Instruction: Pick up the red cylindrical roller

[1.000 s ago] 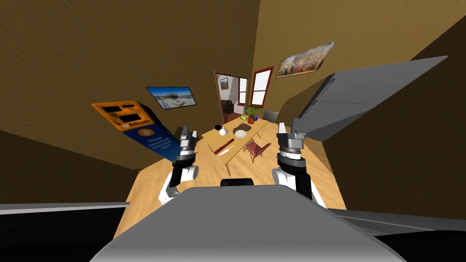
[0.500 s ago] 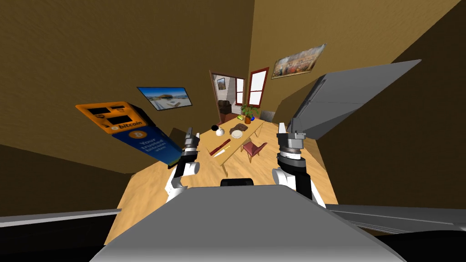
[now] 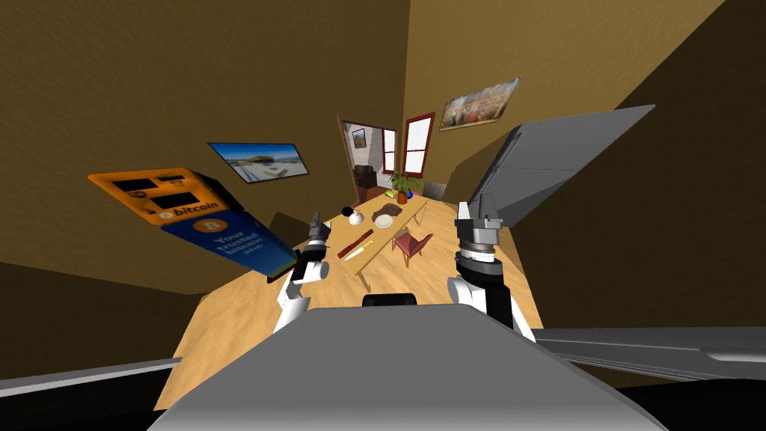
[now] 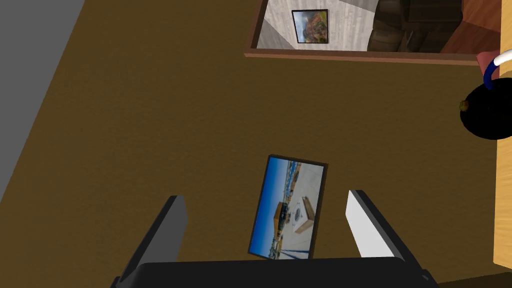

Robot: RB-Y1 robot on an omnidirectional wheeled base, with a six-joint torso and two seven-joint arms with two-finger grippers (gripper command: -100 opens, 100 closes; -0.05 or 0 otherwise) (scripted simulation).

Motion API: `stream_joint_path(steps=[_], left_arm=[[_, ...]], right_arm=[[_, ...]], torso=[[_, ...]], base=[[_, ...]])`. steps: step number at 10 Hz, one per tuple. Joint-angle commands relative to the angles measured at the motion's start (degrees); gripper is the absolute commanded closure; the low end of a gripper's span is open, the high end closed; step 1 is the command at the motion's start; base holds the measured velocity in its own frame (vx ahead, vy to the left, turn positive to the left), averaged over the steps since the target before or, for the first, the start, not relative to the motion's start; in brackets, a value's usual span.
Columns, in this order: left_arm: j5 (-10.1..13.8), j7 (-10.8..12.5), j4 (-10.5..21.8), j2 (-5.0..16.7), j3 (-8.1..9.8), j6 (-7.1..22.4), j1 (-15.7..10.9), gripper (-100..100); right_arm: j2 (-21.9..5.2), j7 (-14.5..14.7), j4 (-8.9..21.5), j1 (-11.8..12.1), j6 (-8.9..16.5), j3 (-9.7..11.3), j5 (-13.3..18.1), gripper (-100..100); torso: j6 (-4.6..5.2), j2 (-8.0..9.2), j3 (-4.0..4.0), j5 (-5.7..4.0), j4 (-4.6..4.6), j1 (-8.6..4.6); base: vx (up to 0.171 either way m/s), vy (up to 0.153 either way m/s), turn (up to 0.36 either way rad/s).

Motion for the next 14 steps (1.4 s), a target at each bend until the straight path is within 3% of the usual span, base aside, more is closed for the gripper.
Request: stream_joint_path(steps=[1, 2, 3, 4, 5, 8, 9, 10, 11, 12, 13, 14], left_arm=[[1.0, 0.4, 1.7, 0.2, 0.26, 2.3, -0.2, -100], [2.6, 0.9, 4.5, 0.9, 0.78, 4.2, -1.8, -100], [2.6, 0.9, 4.9, 0.9, 0.78, 4.7, -1.8, -100], [4.1, 1.5, 8.3, 1.6, 1.3, 6.4, -3.3, -100], [4.1, 1.5, 8.3, 1.6, 1.3, 7.1, -3.3, -100], [7.1, 2.5, 13.6, 3.2, 2.36, 12.2, -6.4, -100], [7.1, 2.5, 15.2, 3.2, 2.36, 12.2, -6.4, -100], [8.5, 3.0, 17.2, 4.2, 2.9, 14.8, -7.9, -100], [8.5, 3.0, 18.8, 4.2, 2.9, 14.8, -7.9, -100], [9.8, 3.5, 20.7, 5.2, 3.43, 17.4, -9.4, -100], [9.8, 3.5, 22.9, 5.2, 3.43, 17.4, -9.4, -100], [11.0, 4.0, 24.7, 6.3, 3.97, 19.6, -10.8, -100]], right_arm=[[0.0, 0.0, 0.0, 0.0, 0.0, 0.0, 0.0, 0], [0.0, 0.0, 0.0, 0.0, 0.0, 0.0, 0.0, 0], [0.0, 0.0, 0.0, 0.0, 0.0, 0.0, 0.0, 0], [0.0, 0.0, 0.0, 0.0, 0.0, 0.0, 0.0, 0], [0.0, 0.0, 0.0, 0.0, 0.0, 0.0, 0.0, 0], [0.0, 0.0, 0.0, 0.0, 0.0, 0.0, 0.0, 0], [0.0, 0.0, 0.0, 0.0, 0.0, 0.0, 0.0, 0], [0.0, 0.0, 0.0, 0.0, 0.0, 0.0, 0.0, 0], [0.0, 0.0, 0.0, 0.0, 0.0, 0.0, 0.0, 0], [0.0, 0.0, 0.0, 0.0, 0.0, 0.0, 0.0, 0], [0.0, 0.0, 0.0, 0.0, 0.0, 0.0, 0.0, 0], [0.0, 0.0, 0.0, 0.0, 0.0, 0.0, 0.0, 0]], torso=[[0.0, 0.0, 0.0, 0.0, 0.0, 0.0], [-0.03, 0.02, 0.01, 0.0, 0.0, 0.04], [-0.02, -0.03, -0.02, 0.01, -0.01, 0.08], [-0.05, 0.02, 0.01, 0.03, 0.0, 0.18], [-0.02, 0.02, 0.01, 0.03, 0.0, 0.18], [-0.04, 0.04, 0.02, 0.03, 0.0, 0.2], [-0.02, -0.01, -0.01, 0.02, 0.0, 0.11], [-0.05, -0.03, -0.02, 0.02, -0.01, 0.17], [-0.03, -0.04, -0.03, 0.02, -0.01, 0.16], [-0.05, -0.02, -0.02, 0.03, -0.01, 0.22], [-0.03, -0.07, -0.04, 0.03, -0.02, 0.18], [-0.05, -0.07, -0.04, 0.03, -0.02, 0.22]], base=[[0.017, -0.107, -0.045], [0.031, -0.098, -0.069], [0.022, -0.066, -0.041], [0.02, -0.072, -0.082], [0.02, -0.063, -0.035], [0.024, -0.08, -0.071], [0.04, -0.074, -0.046], [0.041, -0.078, -0.078], [0.035, -0.063, -0.048], [0.052, -0.077, -0.093], [0.05, -0.061, -0.04], [0.053, -0.067, -0.098]])
